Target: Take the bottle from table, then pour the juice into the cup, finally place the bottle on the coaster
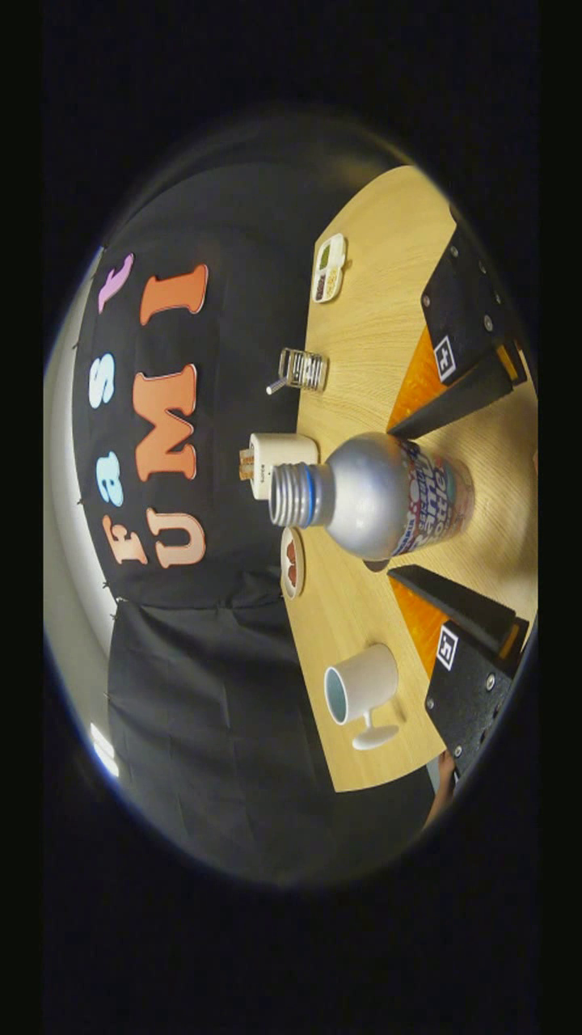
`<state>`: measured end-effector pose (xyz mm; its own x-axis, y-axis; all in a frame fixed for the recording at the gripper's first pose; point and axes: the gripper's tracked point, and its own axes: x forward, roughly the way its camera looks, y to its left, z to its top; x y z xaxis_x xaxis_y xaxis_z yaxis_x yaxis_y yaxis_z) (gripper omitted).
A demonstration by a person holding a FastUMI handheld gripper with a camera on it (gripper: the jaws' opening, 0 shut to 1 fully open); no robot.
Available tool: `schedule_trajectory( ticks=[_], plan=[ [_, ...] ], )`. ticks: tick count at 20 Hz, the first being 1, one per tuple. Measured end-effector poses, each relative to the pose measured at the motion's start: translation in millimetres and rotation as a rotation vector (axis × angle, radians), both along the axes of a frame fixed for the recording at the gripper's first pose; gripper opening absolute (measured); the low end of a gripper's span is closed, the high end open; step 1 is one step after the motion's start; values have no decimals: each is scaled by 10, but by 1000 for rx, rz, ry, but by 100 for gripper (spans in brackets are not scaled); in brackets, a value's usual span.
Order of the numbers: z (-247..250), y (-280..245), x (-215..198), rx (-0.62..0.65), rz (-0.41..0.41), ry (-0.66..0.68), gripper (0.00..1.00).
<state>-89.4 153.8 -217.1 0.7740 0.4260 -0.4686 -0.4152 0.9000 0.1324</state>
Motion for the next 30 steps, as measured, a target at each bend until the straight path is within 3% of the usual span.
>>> schedule_trajectory(
  ticks=[4,7,10,16,23,30],
  plan=[
    [-135,-49,-52,0,-5,48,93],
    [-140,-27,-36,19,-7,53,80],
    [-151,-81,14,4,-40,55,78],
    [-1,-37,123,-13,-57,14,77],
    [140,52,262,-128,-49,-62,77],
    [264,93,473,-232,-108,-148,73]
  ],
)
